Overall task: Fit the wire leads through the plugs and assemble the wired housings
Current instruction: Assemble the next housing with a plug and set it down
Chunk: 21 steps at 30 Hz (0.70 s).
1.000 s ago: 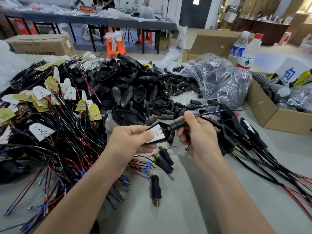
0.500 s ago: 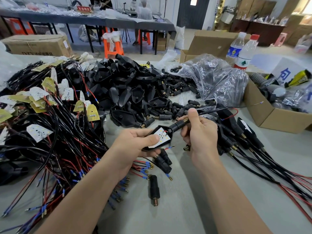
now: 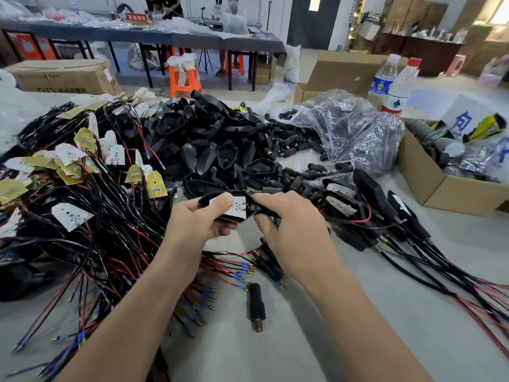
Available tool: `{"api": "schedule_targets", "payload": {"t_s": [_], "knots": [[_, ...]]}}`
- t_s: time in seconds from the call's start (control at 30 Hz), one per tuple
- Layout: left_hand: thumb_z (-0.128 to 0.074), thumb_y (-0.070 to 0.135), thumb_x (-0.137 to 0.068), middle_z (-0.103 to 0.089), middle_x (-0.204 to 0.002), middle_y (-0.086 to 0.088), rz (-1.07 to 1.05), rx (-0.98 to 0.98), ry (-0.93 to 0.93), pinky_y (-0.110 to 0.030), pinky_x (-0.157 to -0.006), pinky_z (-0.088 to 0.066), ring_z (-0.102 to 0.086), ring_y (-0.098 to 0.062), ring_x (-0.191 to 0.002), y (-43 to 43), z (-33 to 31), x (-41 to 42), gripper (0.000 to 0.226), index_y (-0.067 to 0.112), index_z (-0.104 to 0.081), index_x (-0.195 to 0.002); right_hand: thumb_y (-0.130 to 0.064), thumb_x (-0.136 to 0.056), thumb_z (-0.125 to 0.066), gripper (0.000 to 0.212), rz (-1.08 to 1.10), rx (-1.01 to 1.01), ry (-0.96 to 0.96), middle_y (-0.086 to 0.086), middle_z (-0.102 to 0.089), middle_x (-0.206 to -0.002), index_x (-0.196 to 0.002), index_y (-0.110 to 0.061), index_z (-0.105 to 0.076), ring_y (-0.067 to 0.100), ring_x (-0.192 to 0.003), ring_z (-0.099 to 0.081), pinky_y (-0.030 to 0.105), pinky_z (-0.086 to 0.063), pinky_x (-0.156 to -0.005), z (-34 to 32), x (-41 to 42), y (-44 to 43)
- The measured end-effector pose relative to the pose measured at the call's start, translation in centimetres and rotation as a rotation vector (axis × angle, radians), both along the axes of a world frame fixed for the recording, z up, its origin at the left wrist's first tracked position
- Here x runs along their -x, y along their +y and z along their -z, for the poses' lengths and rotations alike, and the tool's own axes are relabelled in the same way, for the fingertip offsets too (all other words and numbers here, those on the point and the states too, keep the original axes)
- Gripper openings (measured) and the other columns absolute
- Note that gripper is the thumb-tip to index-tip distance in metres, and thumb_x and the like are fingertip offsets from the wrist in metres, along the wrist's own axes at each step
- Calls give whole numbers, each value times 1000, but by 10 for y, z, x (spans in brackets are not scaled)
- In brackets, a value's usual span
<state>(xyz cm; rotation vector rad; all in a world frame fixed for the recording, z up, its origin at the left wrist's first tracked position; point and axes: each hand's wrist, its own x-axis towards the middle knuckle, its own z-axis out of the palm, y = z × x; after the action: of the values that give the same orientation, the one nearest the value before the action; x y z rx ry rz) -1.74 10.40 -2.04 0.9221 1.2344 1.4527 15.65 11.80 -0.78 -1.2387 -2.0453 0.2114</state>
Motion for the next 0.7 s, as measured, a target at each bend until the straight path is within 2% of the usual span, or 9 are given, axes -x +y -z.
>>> {"api": "schedule_targets", "payload": {"t_s": [0.03,0.1,0.2,0.3,0.37,0.43,0.57,0.63,0.7], "knots": [[-79,21,-85,-80,-90,-8,12,-31,-4,-22,-64,-57,-75,-19,-76,-1,-1,0,5,23,-84,-84,-17,-86,-75,35,9,-25,-16,-7,-75,-106,-120,-25,-74,18,-101,-59,32,-46,-88,-3,1,-1],[-78,17,-84,-80,-96,-7,25,-88,31,-23,-71,-59,-77,-20,-86,-2,0,1,15,28,-83,-93,-23,-89,-72,34,27,-28,-60,-11,-73,-104,-122,-31,-72,11,-101,-55,25,-40,-84,-11,1,-4],[-73,12,-92,-80,-95,-8,25,-107,58,-24,-69,-59,-77,-21,-85,-1,1,4,17,27,-83,-93,-38,-94,-62,28,63,40,-151,-11,-71,-103,-121,-40,-67,12,-98,-58,31,-44,-77,-20,0,-11],[-75,23,-86,-80,-96,-8,59,-65,5,-23,-67,-59,-76,-19,-84,0,0,-2,10,25,-83,-90,-43,-92,-57,23,95,51,-225,-6,-68,-87,-112,-34,-64,18,-85,-61,36,-48,-70,-28,-7,-18],[-72,38,-81,-80,-101,-6,115,-54,-12,-23,-70,-59,-77,-18,-91,0,2,-8,26,22,-81,-100,-43,-91,-57,21,147,50,-245,-5,-66,-78,-107,-32,-64,21,-79,-62,37,-50,-67,-32,-18,-18],[-73,41,-85,-80,-106,-1,127,-46,25,-23,-73,-60,-77,-17,-94,0,4,-10,33,25,-75,-113,-45,-90,-58,20,287,42,-229,-6,-66,-73,-104,-32,-64,24,-77,-64,35,-47,-63,-39,-36,-13],[-76,19,-93,-80,-92,-1,32,-49,243,-25,-75,-59,-77,-18,-86,1,11,-10,17,27,-76,-108,-38,-92,-62,21,609,29,-96,7,-75,-93,-105,-27,-74,36,-87,-64,38,-46,-71,-40,-87,18],[-76,17,-93,-80,-86,1,3,-48,330,-31,-77,-60,-76,-16,-80,1,14,-11,14,26,-77,-104,-35,-95,-60,23,666,138,-78,13,-74,-102,-107,-22,-75,36,-87,-57,39,-43,-75,-31,-105,31],[-76,20,-92,-79,-82,6,-11,-63,442,-30,-77,-60,-76,-11,-77,-1,15,-12,13,30,-77,-100,-32,-97,-57,33,672,192,-21,16,-72,-117,-121,-15,-71,36,-104,-57,41,-45,-90,-19,-113,34]]}}
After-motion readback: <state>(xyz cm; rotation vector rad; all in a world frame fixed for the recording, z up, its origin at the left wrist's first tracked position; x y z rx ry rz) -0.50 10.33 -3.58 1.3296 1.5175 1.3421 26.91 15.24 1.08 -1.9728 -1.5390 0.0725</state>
